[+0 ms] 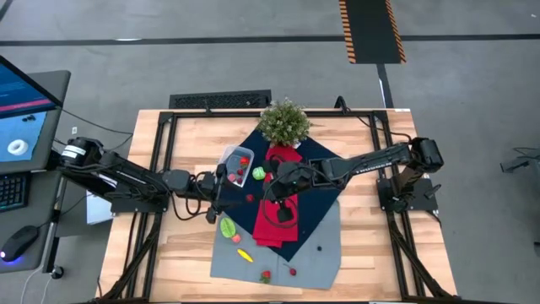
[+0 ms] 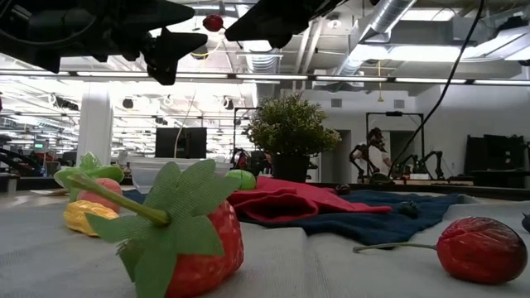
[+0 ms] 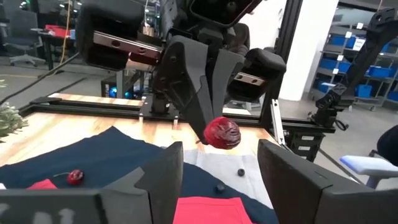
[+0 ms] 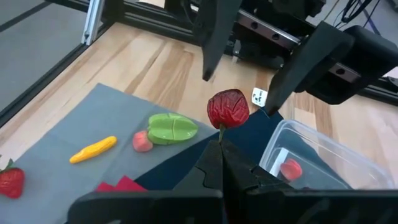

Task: Pick and placing Produce into tupperware
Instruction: Put the top right red cherry into the transparent bin

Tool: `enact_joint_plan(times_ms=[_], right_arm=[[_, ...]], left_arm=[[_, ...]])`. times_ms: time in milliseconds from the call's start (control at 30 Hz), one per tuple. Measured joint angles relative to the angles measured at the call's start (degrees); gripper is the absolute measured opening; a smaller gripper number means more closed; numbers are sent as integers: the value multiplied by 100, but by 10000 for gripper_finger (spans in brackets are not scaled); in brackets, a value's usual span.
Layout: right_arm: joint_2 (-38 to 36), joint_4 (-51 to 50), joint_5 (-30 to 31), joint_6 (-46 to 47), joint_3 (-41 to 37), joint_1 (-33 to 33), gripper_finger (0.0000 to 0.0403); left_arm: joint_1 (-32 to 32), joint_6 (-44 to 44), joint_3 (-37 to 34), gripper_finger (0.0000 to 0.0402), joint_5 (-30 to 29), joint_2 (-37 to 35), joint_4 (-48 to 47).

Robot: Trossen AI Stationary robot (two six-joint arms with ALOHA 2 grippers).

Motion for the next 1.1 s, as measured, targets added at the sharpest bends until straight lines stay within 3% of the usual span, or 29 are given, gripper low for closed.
enact_joint_plan(times_ms=[900,1100], right_arm=[[2,285,-219,45,0,-110,12],[2,339,-296,47,0,-108,12]], left_arm=[[7,13,4,194,-100,10,328],[24,20,202,194,-153,396,563]])
